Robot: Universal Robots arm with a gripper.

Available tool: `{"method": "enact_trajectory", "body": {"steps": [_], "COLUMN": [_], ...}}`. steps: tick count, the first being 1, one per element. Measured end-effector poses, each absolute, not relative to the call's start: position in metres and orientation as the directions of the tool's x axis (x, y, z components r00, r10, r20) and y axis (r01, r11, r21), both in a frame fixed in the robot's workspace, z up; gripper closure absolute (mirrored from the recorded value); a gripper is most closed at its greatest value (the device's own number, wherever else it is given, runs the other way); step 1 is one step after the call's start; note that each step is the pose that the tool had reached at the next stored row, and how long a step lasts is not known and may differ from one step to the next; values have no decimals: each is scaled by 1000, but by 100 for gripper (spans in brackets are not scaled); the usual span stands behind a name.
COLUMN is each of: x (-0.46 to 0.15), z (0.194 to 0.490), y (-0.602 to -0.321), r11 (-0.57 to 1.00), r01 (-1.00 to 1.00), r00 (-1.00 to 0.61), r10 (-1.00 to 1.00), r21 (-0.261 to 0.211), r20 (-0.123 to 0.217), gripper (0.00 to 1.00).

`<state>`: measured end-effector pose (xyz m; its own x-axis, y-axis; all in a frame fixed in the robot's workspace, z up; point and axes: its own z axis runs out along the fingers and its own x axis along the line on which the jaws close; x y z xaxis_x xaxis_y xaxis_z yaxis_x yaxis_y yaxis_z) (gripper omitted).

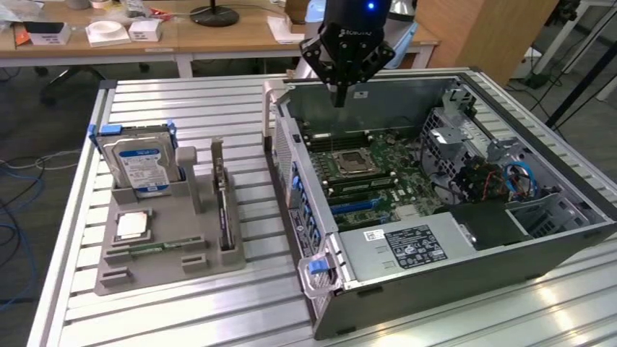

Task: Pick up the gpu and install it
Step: 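Reach for the gpu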

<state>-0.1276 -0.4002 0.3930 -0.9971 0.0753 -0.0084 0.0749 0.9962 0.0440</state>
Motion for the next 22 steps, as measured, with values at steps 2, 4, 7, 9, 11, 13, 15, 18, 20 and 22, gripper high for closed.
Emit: {"method": "enact_trajectory", "body": {"steps": [2,4,7,9,11,13,15,18,20,22], "x": [-129,-130,-132,-134,-135,-137,-138,-140,-142,-144], "z": [393,393,393,393,392,392,392,392,392,392], "y": [-400,-400,-400,-400,-400,-400,-400,-400,-400,-400], "r11": [996,996,996,996,996,996,996,996,996,996], "r01": [75,75,75,75,75,75,75,75,75,75], "r00": [-997,-997,-997,-997,-997,-997,-997,-997,-997,-997], "r10": [75,75,75,75,75,75,75,75,75,75], "r21": [44,44,44,44,44,44,44,44,44,44], "r20": [-8,-8,-7,-7,-7,-7,-7,-7,-7,-7], "gripper": [89,89,89,89,89,89,89,89,89,89]}}
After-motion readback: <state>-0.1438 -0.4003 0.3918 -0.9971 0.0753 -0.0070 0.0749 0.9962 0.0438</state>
